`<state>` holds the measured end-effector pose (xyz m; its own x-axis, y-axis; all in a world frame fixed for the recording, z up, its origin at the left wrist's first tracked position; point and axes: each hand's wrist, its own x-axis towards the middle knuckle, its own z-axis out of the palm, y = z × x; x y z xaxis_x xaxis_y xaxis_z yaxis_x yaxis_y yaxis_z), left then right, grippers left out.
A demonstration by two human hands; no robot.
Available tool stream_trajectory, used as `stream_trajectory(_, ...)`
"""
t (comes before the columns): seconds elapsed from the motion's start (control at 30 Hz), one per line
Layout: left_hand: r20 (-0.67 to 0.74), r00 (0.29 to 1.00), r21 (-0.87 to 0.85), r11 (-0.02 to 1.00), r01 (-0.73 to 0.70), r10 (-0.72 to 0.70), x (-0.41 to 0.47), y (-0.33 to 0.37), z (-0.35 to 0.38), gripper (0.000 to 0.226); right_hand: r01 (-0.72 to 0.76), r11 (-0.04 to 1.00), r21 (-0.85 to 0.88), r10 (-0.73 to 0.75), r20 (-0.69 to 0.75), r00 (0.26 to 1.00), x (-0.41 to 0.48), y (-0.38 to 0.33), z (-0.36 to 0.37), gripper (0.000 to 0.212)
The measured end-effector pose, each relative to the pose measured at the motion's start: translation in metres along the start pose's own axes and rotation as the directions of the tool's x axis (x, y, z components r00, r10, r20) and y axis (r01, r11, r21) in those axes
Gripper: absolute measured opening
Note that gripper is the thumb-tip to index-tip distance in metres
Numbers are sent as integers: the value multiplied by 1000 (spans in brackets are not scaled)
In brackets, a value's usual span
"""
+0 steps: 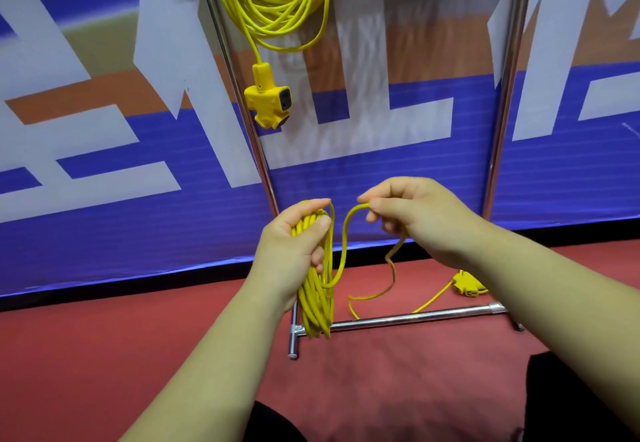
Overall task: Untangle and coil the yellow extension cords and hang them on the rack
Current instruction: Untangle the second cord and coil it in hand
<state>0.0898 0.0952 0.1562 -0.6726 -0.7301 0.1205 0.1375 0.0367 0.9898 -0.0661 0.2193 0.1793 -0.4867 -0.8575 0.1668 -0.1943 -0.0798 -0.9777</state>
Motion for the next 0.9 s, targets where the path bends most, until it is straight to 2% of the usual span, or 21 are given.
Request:
stream_trajectory(0.13,69,997,40,999,20,-23,-4,-5,12,21,63,998,16,-64,80,995,0,-4,-1,16)
stream_trajectory(0.47,76,996,104,994,33,-41,-2,-5,24,19,92,993,80,-99,92,991,-1,-5,-10,12)
stream_trajectory(0.67,-28,1000,4,1000,-2,2,5,4,21,8,35,990,134,-53,132,990,3,-2,-20,11)
stream_trajectory(0.77,-64,997,-66,997,-41,37,5,11,18,8,-35,992,124,7,217,976,6,9,-22,7)
stream_trajectory(0.9,-107,990,-139,985,-107,92,6,20,12,12,-137,991,0,128,353,927,10,35,-24,13)
